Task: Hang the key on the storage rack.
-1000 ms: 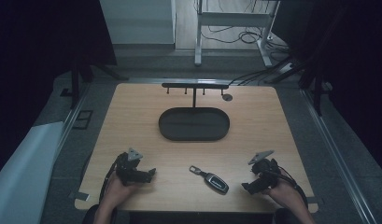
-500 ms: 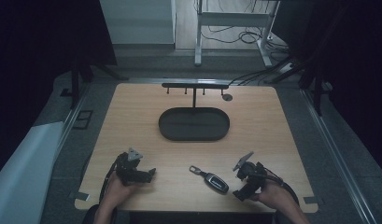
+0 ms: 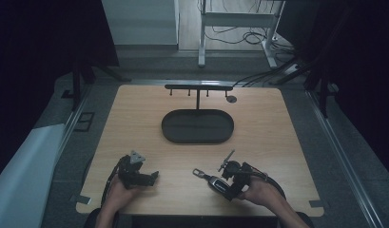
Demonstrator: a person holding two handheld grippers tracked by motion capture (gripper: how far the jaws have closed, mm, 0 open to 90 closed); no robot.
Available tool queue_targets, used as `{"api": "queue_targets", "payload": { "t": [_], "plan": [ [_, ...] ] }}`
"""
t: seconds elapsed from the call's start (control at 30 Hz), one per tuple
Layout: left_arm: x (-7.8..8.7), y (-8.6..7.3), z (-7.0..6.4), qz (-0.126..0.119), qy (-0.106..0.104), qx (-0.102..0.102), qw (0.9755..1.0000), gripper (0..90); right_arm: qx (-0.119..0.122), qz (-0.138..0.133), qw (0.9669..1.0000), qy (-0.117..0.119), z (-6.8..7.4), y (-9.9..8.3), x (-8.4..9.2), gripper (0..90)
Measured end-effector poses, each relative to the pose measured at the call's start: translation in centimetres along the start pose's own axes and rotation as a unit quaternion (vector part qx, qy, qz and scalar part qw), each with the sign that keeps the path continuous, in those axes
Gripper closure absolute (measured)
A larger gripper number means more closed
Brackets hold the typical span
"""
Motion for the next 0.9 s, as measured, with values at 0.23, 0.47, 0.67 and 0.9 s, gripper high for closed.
{"api": "queue_targets", "payload": {
  "t": [0.23, 0.47, 0.67, 0.9],
  "plan": [
    [0.0, 0.0, 0.0, 0.000, 0.000, 0.000, 1.0000, 0.0, 0.005, 0.020, 0.9998, 0.002, 0.7, 2.0, -0.8, 16.6],
    [0.0, 0.0, 0.0, 0.000, 0.000, 0.000, 1.0000, 0.0, 0.010, 0.045, 0.9989, 0.001, 1.3, 3.5, -1.6, 31.5],
    [0.0, 0.0, 0.0, 0.000, 0.000, 0.000, 1.0000, 0.0, 0.032, 0.076, 0.9966, 0.000, 1.2, 3.7, -1.4, 47.3],
    [0.0, 0.0, 0.0, 0.000, 0.000, 0.000, 1.0000, 0.0, 0.045, 0.090, 0.9949, -0.004, 1.2, 3.7, -1.3, 48.4]
  ]
}}
Point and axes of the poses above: each handheld gripper's, and its own axes: x roughly backward along the jaws, y roughly out of its top, z roughly to its left, the point moved 9 cm from there along -x, roughly forward along the jaws, and after that the axes turned 1 degree about x, right-handed, at the moved point
